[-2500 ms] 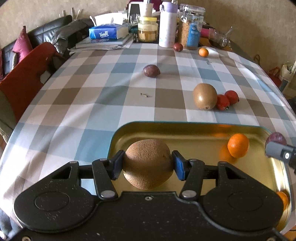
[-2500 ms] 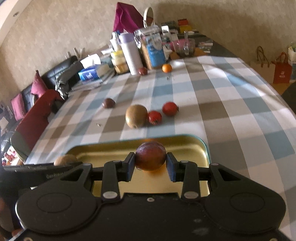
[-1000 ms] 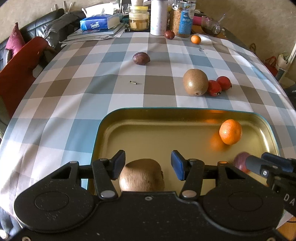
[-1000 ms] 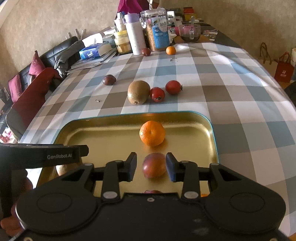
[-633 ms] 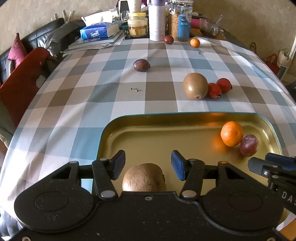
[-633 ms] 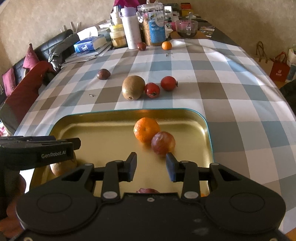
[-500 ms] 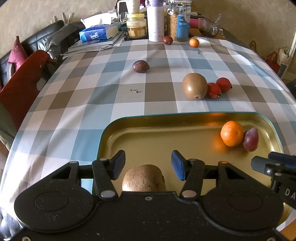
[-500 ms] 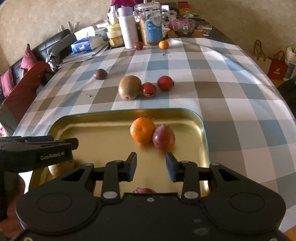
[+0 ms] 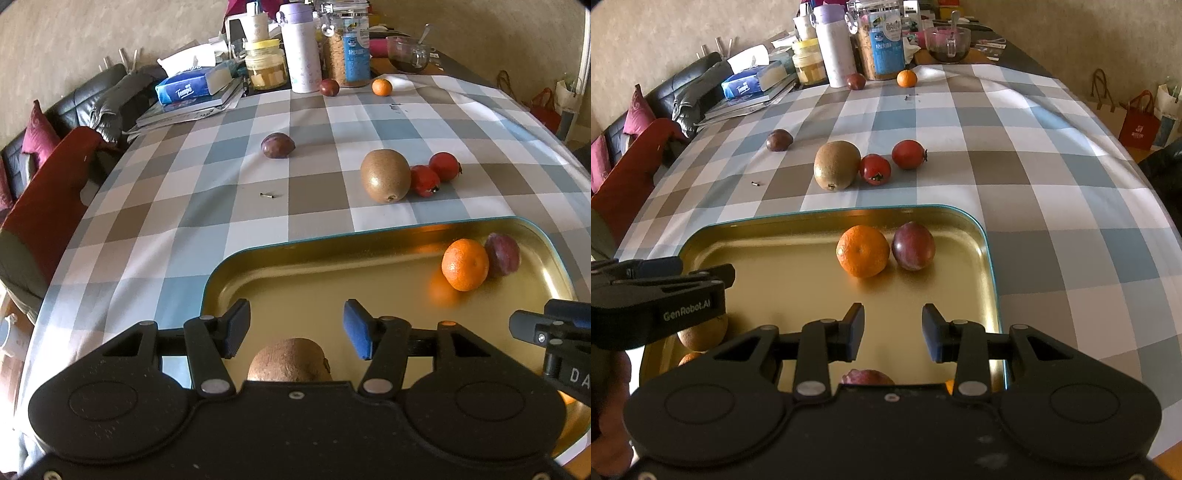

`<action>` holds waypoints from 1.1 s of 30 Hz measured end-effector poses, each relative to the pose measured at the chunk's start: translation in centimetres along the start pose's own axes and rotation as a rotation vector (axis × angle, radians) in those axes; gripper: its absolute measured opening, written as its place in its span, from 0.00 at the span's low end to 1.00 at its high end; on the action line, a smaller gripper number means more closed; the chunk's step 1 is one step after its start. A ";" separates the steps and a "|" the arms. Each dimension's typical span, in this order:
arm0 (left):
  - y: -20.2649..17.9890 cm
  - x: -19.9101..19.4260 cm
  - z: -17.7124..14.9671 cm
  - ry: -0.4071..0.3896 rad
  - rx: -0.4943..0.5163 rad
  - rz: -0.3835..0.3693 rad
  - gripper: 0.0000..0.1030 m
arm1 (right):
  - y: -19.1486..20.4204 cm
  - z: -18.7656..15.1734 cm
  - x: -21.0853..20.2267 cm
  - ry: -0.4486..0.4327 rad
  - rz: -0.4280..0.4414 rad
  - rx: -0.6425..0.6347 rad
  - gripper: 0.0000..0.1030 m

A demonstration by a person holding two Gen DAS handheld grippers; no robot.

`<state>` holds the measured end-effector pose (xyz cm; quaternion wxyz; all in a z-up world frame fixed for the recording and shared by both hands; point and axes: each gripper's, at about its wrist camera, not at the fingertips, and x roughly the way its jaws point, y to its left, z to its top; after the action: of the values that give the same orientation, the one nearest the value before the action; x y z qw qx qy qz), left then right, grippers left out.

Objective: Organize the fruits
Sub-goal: 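Move the left gripper to a brown kiwi while the right gripper reaches a red tomato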

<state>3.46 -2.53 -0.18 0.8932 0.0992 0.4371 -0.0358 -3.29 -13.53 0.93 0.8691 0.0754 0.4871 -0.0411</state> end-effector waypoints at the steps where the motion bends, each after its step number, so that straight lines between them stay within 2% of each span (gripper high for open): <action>1: 0.0 0.0 0.0 -0.001 0.003 0.000 0.60 | 0.0 0.0 0.0 0.000 -0.002 0.001 0.37; 23: -0.6 0.5 1.3 -0.012 0.032 0.023 0.60 | -0.7 0.9 0.0 -0.002 0.018 0.014 0.37; 27: -0.6 0.8 1.8 -0.015 0.035 0.029 0.60 | -1.3 1.6 -0.6 -0.042 0.042 0.028 0.37; 33: -0.4 1.2 2.8 -0.038 0.029 0.031 0.60 | -2.8 3.1 -1.5 -0.184 0.045 0.067 0.37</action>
<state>6.32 -3.49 0.51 0.9002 0.1180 0.4180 -0.0300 -1.86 -16.83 3.53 0.9080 0.1112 0.4015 -0.0446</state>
